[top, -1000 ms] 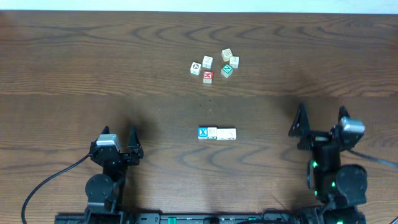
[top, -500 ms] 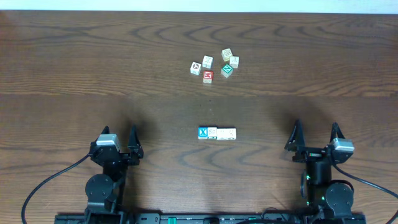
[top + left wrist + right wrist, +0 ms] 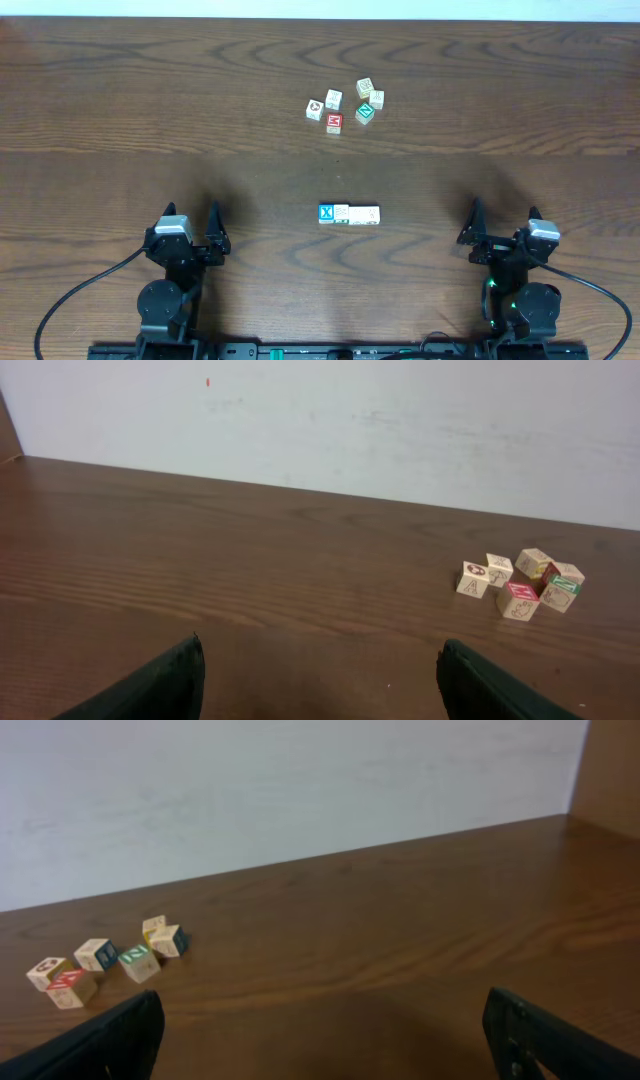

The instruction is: Lift 4 blocks

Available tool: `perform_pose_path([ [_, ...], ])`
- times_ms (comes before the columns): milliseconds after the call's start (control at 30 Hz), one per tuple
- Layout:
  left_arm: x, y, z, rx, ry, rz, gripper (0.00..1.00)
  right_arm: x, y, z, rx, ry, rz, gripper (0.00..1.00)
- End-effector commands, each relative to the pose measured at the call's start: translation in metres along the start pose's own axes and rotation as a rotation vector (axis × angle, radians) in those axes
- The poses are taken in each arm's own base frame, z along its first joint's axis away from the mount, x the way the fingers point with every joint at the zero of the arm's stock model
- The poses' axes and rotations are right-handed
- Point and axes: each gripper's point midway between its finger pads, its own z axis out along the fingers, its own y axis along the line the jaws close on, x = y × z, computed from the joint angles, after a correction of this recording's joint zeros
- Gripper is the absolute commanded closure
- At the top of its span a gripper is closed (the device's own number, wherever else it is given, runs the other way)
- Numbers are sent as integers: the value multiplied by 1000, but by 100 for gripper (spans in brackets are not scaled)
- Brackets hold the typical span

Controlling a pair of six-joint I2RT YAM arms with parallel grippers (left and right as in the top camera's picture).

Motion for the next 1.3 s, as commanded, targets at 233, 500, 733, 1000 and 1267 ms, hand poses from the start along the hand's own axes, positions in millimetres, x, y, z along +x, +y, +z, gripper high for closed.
perform_pose_path([
  [233, 14, 11, 0, -54, 46, 3, 25, 4, 1, 0, -18, 11, -115, 1],
  [500, 14, 11, 0, -53, 46, 3, 25, 3, 2, 0, -26, 8, -103, 1],
  [733, 14, 11, 0, -54, 46, 3, 25, 3, 2, 0, -26, 8, -103, 1],
  [1000, 14, 11, 0, -54, 46, 3, 25, 3, 2, 0, -26, 8, -103, 1],
  [1267, 14, 11, 0, -54, 46, 3, 25, 3, 2, 0, -26, 8, -103, 1],
])
